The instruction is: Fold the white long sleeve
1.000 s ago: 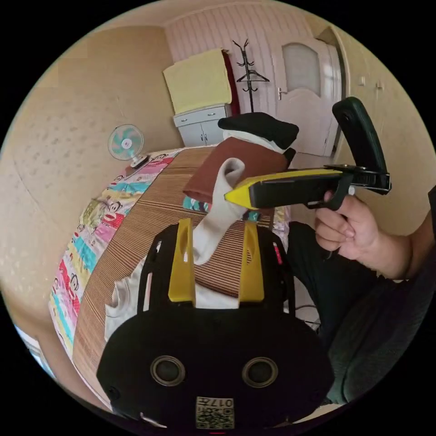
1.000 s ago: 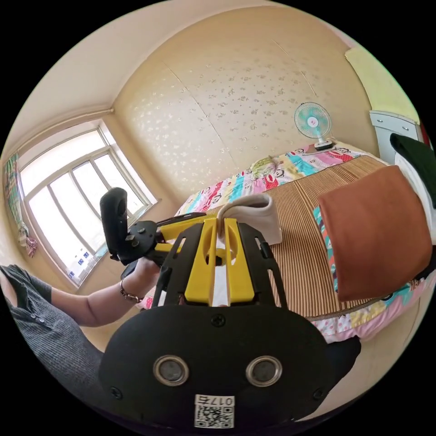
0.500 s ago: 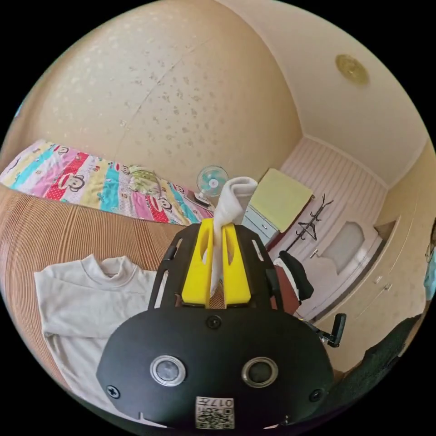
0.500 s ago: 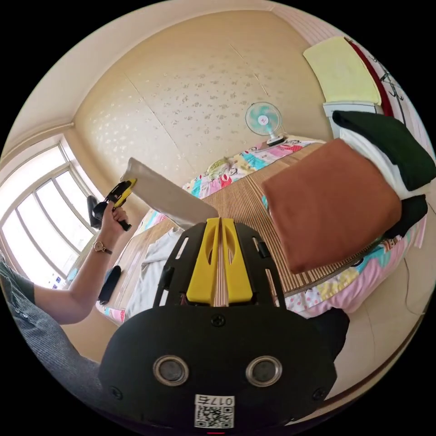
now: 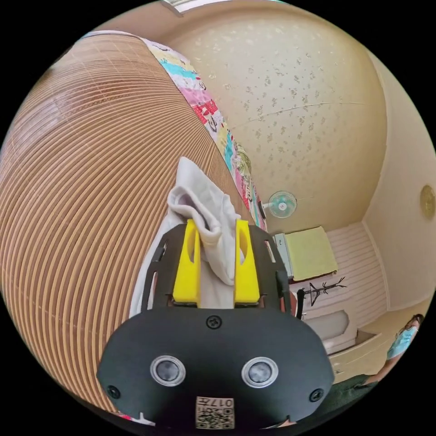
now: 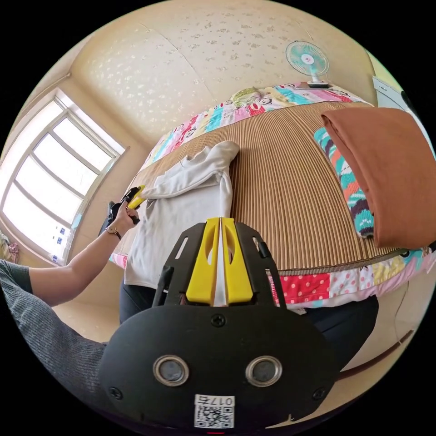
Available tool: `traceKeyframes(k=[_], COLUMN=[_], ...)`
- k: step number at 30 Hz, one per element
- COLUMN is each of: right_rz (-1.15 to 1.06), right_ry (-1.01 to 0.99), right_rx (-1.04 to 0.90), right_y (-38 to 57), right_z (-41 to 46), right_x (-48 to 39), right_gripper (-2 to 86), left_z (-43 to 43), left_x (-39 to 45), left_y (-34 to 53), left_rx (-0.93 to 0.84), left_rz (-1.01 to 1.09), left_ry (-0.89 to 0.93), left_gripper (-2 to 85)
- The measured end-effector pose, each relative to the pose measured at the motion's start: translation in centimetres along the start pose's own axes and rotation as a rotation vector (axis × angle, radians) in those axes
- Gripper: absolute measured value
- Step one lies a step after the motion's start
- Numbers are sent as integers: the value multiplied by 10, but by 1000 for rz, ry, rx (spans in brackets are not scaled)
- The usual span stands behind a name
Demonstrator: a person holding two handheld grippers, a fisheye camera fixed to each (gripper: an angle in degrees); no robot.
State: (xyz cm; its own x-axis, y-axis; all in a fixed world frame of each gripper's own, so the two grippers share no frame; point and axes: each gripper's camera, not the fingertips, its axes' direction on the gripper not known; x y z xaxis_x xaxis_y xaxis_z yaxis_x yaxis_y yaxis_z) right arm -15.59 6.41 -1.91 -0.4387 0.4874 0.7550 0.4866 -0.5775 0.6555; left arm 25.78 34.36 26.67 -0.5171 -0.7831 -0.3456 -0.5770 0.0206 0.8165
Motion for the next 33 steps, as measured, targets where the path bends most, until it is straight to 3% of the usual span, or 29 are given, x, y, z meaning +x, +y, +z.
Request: traceKeyframes(k=[6,12,14,16,19,21,25,27,33], right_rz=[-17,-210,-223,-112,-23,-11,-45,-77,-109], right_ry=[17,79,175,146,125,192,243,280,297], right_rx=[-32,-212,-291,-329,-177,-104,-131,-164,-253], right_y=[-52,-158,-189,-206,-194,-170,-148,-156,-172], right_z=[62,176,222,230,209,212,236,241,239], right_x=[24,10,11,32,64,81,97,94,102], right_gripper=[84,113,88,68,51,48,51,53,69], left_z=[7,15,23,28,18,17,79,89,60], left_x=[13,18,50,107,164,170,99,77,66], left_y=[-30,-38,-46,-55,-55,-47,-40,-30,-26], left_rx=[-80,-80,-121,-187,-247,-246,-445,-463,-208], left_rz=[44,-123,-15,213,542,662,460,411,252], left_ry=[-50,40,99,182,227,125,-351,-363,-141], left_gripper=[121,57,52,50,48,45,46,47,50])
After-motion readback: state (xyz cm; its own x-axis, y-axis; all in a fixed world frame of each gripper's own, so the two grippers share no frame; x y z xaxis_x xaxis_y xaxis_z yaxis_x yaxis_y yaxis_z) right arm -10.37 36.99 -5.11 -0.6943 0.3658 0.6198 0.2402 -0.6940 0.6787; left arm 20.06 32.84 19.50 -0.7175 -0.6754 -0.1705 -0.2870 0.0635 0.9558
